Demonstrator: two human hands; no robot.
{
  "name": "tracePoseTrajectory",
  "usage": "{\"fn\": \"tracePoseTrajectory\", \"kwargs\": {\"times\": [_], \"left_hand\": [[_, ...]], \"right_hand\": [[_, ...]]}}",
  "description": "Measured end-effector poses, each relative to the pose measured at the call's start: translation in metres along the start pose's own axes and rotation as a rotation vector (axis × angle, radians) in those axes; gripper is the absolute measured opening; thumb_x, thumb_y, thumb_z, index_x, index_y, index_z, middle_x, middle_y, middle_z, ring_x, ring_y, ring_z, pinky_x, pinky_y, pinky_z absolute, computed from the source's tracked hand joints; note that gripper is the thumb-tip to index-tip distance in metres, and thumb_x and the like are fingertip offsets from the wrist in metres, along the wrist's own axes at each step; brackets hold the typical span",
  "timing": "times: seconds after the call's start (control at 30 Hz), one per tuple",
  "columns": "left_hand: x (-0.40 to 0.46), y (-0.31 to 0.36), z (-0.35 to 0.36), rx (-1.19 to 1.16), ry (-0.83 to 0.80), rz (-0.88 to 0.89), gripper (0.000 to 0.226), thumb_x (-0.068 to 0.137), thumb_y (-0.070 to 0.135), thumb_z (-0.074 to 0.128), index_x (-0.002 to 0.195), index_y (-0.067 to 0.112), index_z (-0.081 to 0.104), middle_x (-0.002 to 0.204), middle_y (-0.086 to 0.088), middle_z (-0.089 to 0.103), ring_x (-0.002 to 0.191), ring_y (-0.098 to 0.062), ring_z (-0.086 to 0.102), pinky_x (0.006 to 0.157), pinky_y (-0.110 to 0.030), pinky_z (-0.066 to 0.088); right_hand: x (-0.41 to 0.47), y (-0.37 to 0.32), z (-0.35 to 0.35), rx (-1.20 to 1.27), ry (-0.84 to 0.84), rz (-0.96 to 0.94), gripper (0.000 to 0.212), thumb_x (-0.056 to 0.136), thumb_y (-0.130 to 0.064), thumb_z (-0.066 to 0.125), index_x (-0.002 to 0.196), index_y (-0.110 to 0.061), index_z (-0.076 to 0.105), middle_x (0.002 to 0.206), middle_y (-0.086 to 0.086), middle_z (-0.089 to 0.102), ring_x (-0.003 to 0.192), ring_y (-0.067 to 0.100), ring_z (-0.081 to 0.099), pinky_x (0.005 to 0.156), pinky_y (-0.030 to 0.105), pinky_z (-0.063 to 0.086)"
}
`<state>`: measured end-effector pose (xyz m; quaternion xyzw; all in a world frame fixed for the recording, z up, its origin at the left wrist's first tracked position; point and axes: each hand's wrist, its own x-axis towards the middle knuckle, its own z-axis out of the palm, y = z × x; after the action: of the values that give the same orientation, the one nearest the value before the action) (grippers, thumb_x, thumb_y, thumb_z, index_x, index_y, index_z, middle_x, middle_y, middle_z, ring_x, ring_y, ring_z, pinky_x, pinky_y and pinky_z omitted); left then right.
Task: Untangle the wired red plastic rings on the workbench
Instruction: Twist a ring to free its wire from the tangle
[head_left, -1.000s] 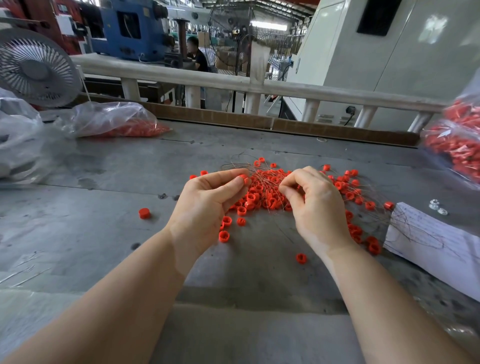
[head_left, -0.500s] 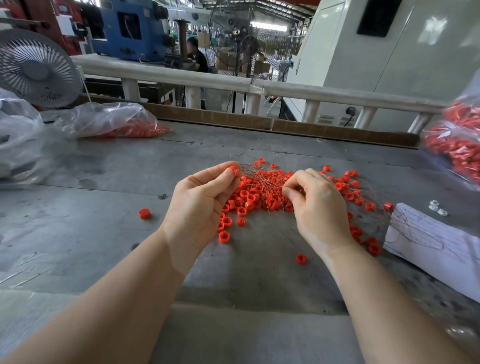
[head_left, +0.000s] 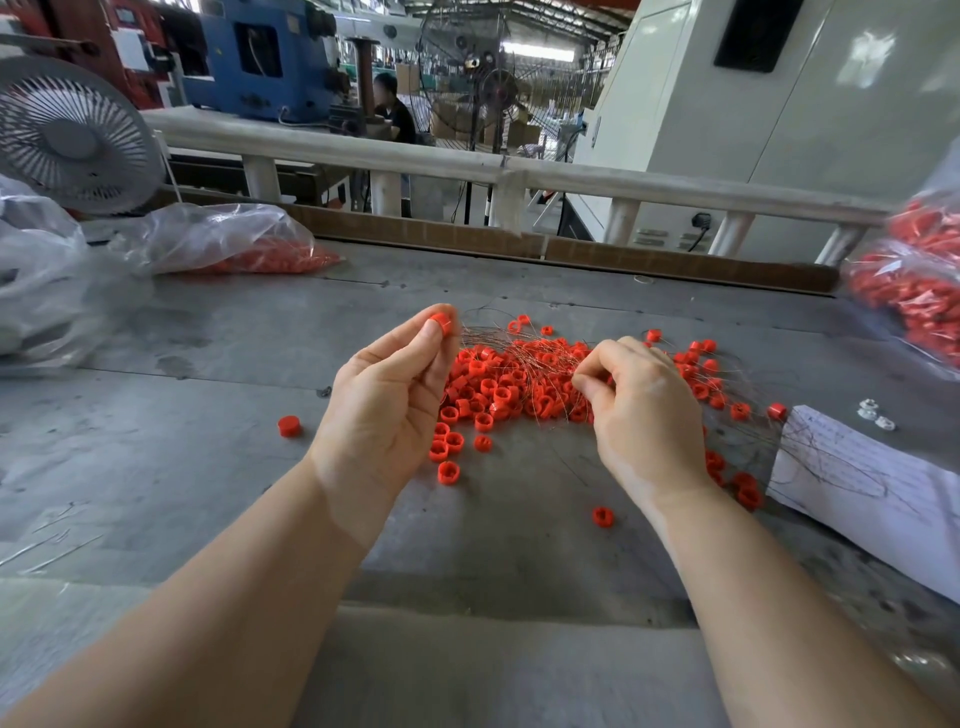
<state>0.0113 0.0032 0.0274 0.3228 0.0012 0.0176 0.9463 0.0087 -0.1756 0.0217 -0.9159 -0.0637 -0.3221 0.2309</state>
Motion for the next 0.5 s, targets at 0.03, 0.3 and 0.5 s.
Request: {"fn": "tracePoseTrajectory", "kwargs": {"times": [0.03, 0.3, 0.5], "left_hand": [[-0.0002, -0.0001, -0.0001, 0.015, -0.002, 0.0, 0.017, 0.084, -0.002, 0.055, 0.087, 0.0, 0.072, 0.08, -0.007, 0.073, 0.076, -0.009, 0.07, 0.065, -0.014, 0.054], [-0.0004, -0.0016, -0.0028, 0.224, 0.016, 0.022, 0.015, 0.087, 0.005, 0.057, 0.092, 0.01, 0.07, 0.084, 0.002, 0.073, 0.081, -0.006, 0.068, 0.082, -0.021, 0.055], [-0.0011, -0.0046, -0.0026, 0.326, 0.065, 0.049, 0.013, 0.086, 0.001, 0.059, 0.09, 0.007, 0.07, 0.078, 0.001, 0.073, 0.076, -0.006, 0.069, 0.075, -0.017, 0.055]], "right_hand": [[0.0, 0.0002, 0.0, -0.002, -0.003, -0.001, 0.012, 0.085, -0.006, 0.064, 0.073, -0.007, 0.061, 0.073, -0.002, 0.055, 0.08, 0.023, 0.051, 0.071, 0.035, 0.039], [-0.0008, 0.0014, 0.0002, -0.005, -0.051, 0.005, 0.01, 0.085, -0.008, 0.064, 0.075, -0.01, 0.063, 0.074, -0.005, 0.054, 0.081, 0.02, 0.051, 0.072, 0.03, 0.036], [-0.0017, 0.0046, 0.0002, -0.023, -0.076, 0.03, 0.009, 0.087, -0.01, 0.063, 0.078, -0.01, 0.065, 0.077, -0.004, 0.055, 0.083, 0.02, 0.051, 0.072, 0.029, 0.034]]}}
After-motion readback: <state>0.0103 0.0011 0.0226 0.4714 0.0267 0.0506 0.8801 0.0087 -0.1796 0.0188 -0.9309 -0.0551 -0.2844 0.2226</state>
